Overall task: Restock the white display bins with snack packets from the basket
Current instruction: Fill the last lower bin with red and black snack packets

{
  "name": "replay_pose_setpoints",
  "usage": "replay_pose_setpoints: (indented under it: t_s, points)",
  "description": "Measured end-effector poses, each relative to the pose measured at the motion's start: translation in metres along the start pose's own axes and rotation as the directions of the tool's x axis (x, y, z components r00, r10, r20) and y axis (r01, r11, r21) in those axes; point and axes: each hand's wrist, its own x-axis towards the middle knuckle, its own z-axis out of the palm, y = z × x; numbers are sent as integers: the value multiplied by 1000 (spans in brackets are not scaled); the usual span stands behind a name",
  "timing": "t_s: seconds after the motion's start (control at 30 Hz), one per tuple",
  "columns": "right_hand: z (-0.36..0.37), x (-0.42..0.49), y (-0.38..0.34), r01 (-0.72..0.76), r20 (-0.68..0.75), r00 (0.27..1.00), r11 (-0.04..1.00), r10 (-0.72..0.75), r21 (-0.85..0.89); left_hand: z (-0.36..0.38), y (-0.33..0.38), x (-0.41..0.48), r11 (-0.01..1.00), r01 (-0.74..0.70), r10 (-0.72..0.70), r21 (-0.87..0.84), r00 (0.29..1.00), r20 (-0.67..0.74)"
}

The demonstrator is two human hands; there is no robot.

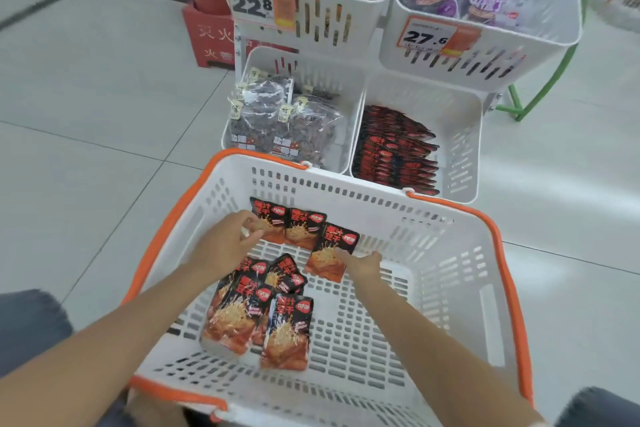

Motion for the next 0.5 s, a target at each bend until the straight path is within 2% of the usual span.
replay_pose_setpoints:
  t_s: [0.07,0.13,0.33,0.43,0.5]
  points:
    - [-1,12,1,16,29,999,993,-20,116,1,-5,1,996,52,-52,-67,999,6]
    - [-7,19,5,93,-71,994,980,-81,174,4,-6,4,986,94,-91,-135,996,25]
    - [-3,-1,9,345,-159,930,935,-330,77,26,-3,17,911,188,-159,-368,982,106]
    - [9,-26,-3,485,-92,874,865,-477,129,31,8,19,840,293,-172,-456,942,288]
    - [20,-40,-18,548,54,824,817,-564,182,32,13,20,736,408,-146,-540,875,461]
